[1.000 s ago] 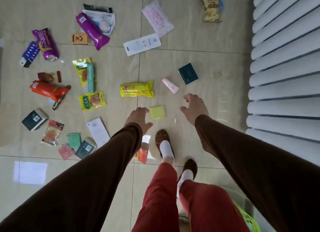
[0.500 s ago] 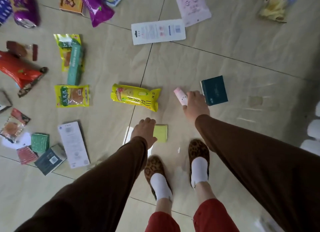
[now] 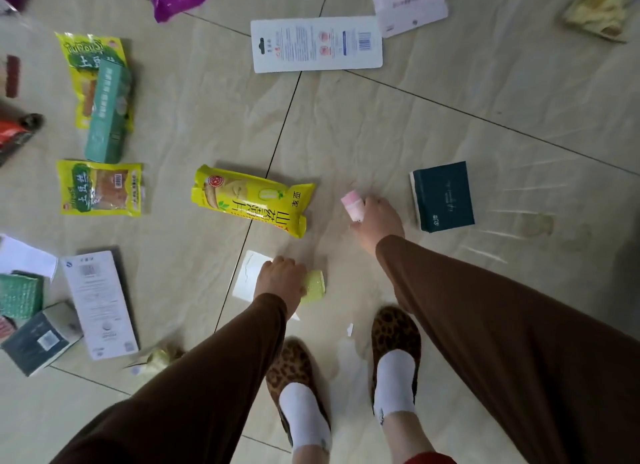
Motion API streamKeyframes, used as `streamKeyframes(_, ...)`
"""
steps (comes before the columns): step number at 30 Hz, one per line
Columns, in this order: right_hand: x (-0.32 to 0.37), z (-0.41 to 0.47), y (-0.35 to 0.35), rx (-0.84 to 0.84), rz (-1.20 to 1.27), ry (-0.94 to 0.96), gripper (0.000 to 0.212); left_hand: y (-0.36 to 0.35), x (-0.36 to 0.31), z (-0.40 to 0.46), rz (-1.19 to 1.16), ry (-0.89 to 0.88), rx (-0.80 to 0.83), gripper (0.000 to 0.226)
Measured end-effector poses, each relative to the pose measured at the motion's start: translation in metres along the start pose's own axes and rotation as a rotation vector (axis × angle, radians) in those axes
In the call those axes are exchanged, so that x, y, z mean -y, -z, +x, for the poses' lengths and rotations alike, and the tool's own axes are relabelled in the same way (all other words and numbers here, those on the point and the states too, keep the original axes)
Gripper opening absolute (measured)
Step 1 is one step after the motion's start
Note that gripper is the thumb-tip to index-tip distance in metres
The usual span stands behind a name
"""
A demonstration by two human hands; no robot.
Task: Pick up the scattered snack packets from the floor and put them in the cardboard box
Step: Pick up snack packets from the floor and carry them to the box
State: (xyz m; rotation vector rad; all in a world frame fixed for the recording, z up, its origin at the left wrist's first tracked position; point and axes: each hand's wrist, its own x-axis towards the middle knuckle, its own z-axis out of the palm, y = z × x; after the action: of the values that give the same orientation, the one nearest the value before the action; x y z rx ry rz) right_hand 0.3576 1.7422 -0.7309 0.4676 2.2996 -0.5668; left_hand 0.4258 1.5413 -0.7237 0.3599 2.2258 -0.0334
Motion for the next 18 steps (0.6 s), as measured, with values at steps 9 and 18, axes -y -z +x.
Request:
streamKeyframes(9, -0.028, -0.051, 0.065, -0.216, 0.270, -0.128, 0.036, 0.119, 0.055, -0.009, -0.100, -0.082, -0.353, 0.030)
streamKeyframes(18, -0.066, -0.016, 0.071, -0.303, 0.088, -0.357, 0.104, 0.132, 0.084, 0.045, -0.036, -0.024, -0.283, 0.072)
